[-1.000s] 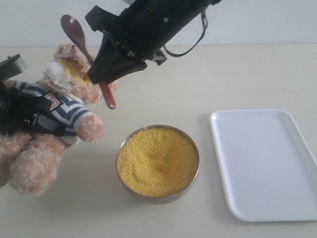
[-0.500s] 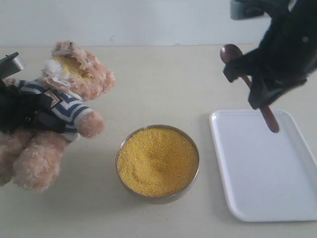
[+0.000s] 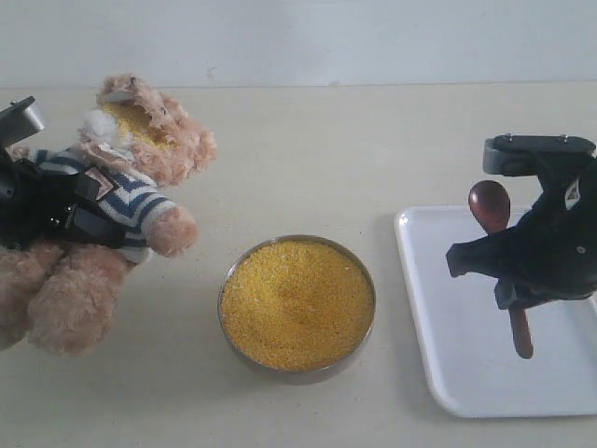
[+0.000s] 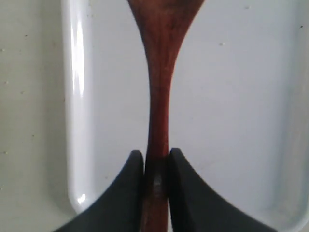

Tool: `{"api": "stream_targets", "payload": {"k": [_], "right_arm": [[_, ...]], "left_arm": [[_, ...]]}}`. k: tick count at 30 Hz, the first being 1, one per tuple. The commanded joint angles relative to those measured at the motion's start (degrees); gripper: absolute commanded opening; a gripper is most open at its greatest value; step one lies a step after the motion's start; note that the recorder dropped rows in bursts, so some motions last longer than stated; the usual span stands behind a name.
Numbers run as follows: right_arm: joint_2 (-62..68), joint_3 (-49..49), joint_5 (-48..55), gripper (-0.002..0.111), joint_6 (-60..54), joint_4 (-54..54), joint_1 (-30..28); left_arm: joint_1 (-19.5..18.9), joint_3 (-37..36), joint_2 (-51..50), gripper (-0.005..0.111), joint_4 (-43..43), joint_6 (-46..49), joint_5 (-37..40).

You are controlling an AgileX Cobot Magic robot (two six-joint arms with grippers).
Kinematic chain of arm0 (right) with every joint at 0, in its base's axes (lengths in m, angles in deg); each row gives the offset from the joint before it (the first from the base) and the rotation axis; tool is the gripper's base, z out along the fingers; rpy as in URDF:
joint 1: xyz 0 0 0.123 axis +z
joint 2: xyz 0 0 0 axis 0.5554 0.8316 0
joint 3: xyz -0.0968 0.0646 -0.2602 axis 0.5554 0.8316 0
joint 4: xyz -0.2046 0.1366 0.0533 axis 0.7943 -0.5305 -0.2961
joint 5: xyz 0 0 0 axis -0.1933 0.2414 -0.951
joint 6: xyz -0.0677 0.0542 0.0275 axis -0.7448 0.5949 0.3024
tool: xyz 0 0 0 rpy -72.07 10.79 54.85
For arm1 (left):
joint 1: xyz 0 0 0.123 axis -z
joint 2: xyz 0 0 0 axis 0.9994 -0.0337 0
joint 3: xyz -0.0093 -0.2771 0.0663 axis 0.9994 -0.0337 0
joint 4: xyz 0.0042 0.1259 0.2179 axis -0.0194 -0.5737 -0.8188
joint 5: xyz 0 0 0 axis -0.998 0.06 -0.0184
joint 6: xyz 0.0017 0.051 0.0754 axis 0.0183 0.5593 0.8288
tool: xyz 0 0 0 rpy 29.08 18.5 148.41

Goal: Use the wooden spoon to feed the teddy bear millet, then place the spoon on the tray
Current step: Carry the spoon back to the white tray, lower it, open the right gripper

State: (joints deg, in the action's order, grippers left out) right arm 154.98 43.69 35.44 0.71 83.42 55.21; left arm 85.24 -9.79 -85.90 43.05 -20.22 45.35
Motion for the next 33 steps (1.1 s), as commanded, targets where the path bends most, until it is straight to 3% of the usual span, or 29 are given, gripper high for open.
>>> {"api": "stream_targets", "payload": {"k": [1, 9, 20, 24, 33], "right_arm": [[-0.59, 2.21, -6.50, 0.000, 0.43, 2.85, -0.33], [0.35, 2.41, -9.27, 0.000, 0.59, 4.78, -0.33], [11.58, 2.41, -9.22, 0.004, 0.59, 4.78, -0.33], [12.63, 2.41, -10.34, 0.020, 0.59, 4.78, -0.33], [12.51, 2.41, -10.55, 0.075, 2.43, 4.78, -0.33]], "left_arm": [[0.08, 0.10, 0.27, 0.004, 1.70, -0.22, -0.88], [0.08, 0.10, 0.27, 0.004, 1.94, -0.22, -0.97], [0.08, 0.10, 0.27, 0.004, 1.83, -0.22, -1.02], [0.08, 0.10, 0.27, 0.004, 1.83, -0.22, -1.02], [0.08, 0.10, 0.27, 0.004, 2.06, -0.22, -2.00]]}}
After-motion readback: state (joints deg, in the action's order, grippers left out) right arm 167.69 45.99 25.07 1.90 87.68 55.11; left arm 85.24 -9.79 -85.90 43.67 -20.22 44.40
